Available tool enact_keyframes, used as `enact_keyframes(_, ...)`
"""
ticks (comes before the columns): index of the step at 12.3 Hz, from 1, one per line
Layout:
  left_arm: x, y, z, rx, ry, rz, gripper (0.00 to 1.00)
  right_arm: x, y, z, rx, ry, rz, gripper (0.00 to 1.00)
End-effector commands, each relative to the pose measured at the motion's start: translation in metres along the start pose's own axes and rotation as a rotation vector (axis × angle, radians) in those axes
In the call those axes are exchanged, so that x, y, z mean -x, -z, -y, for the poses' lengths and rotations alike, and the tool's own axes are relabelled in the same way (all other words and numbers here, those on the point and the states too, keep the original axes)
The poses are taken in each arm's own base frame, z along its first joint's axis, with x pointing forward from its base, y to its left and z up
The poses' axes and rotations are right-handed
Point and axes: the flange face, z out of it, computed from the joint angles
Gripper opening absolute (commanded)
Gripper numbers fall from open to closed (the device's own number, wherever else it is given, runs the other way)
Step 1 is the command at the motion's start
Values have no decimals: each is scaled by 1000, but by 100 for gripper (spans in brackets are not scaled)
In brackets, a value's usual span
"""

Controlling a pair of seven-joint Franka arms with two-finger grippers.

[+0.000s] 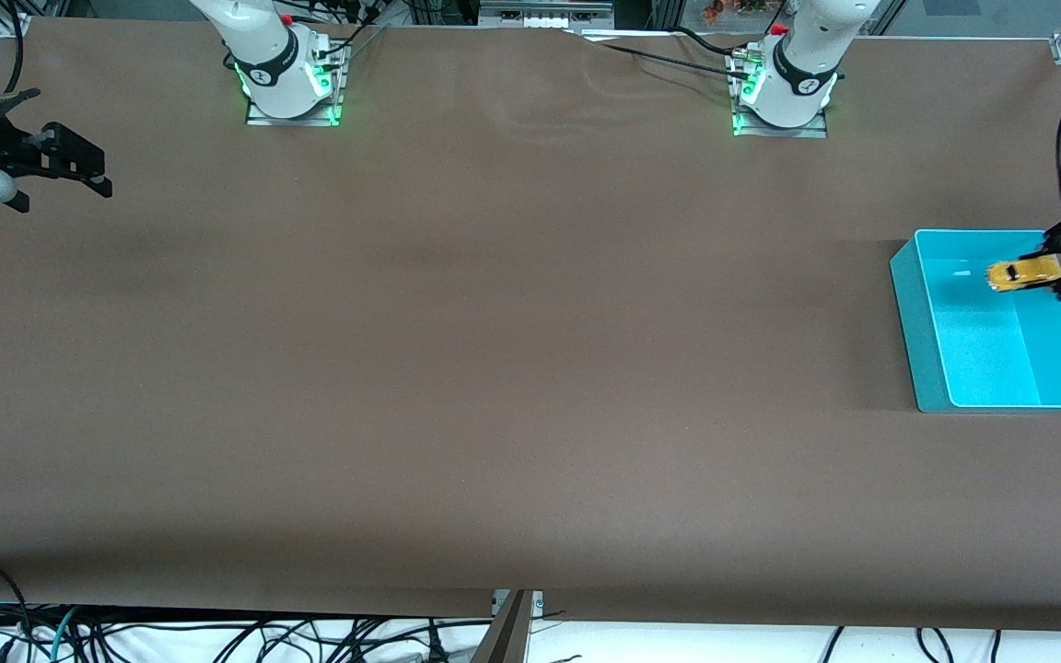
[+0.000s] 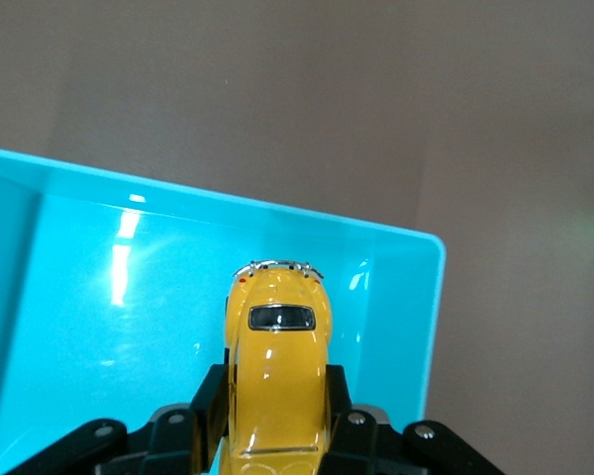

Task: Wind and store yellow beetle car
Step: 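Lower the car into the cyan tray and open the left gripper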

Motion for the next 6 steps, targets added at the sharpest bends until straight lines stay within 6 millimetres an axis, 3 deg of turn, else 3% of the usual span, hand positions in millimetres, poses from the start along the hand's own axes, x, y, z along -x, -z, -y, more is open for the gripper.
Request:
enact_keyframes(1,21,-45,14,15,-9,-11,3,-4,3,-1,-16,17,1,100)
enact_keyframes(4,28,-78,24,-19,-13,-44,3,-4,3,-1,-16,17,1,100)
enact_keyframes(5,29,-81,26,-26,-10,-48,13,-3,3,-1,-16,17,3,100)
enact_keyframes(6,31,-80,28,-45,-10,-43,17,-4,2,-1,-16,17,2,100)
